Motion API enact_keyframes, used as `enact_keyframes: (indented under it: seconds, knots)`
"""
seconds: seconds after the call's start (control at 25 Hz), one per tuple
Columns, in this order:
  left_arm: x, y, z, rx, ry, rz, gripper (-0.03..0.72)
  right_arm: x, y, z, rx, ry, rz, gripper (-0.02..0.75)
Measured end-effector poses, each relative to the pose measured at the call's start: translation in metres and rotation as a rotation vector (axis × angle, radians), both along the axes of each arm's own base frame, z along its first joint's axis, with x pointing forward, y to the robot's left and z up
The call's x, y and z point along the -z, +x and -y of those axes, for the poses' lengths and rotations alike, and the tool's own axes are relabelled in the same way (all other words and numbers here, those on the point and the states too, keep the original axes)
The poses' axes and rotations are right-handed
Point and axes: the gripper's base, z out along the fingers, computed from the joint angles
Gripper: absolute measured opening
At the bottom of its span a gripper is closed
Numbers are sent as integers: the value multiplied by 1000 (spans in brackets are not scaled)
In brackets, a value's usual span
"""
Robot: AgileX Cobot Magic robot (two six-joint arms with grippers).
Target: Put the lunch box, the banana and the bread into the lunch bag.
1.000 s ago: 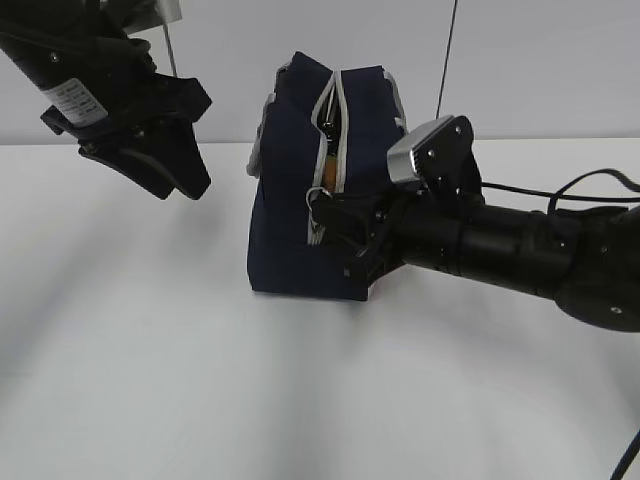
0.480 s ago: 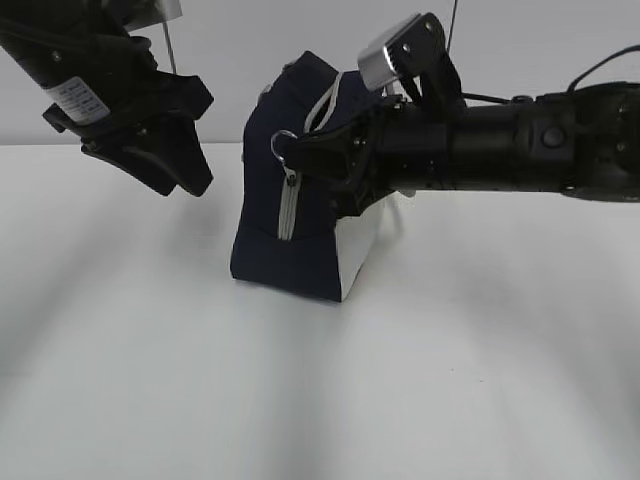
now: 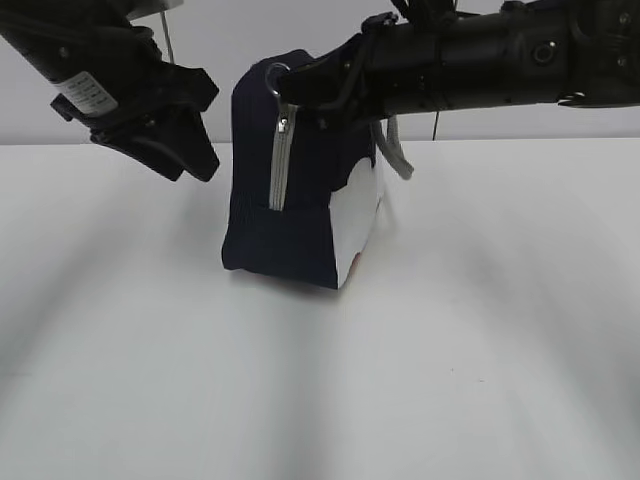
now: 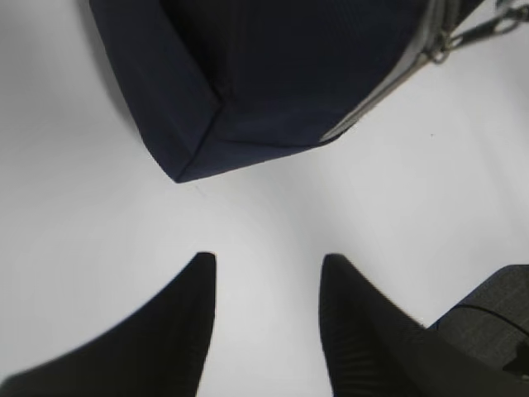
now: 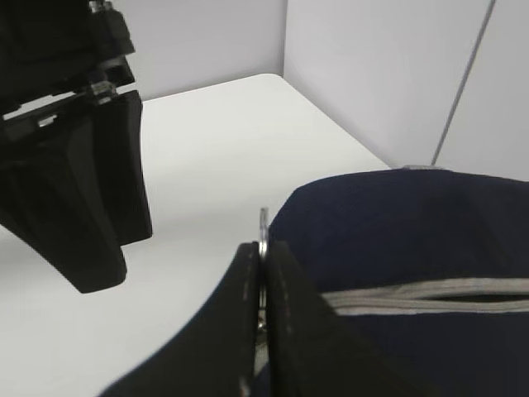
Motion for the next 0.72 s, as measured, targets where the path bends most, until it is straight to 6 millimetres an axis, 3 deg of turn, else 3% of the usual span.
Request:
enact_keyframes:
  seconds: [0.52,0.72]
  knots:
    - [-4,7,5,20,-54,103,308,-21,15,6,131,-19,66,-16]
    - [-7,13,6,2,-80,164,308,-17,18,5,141,-11,42,-16]
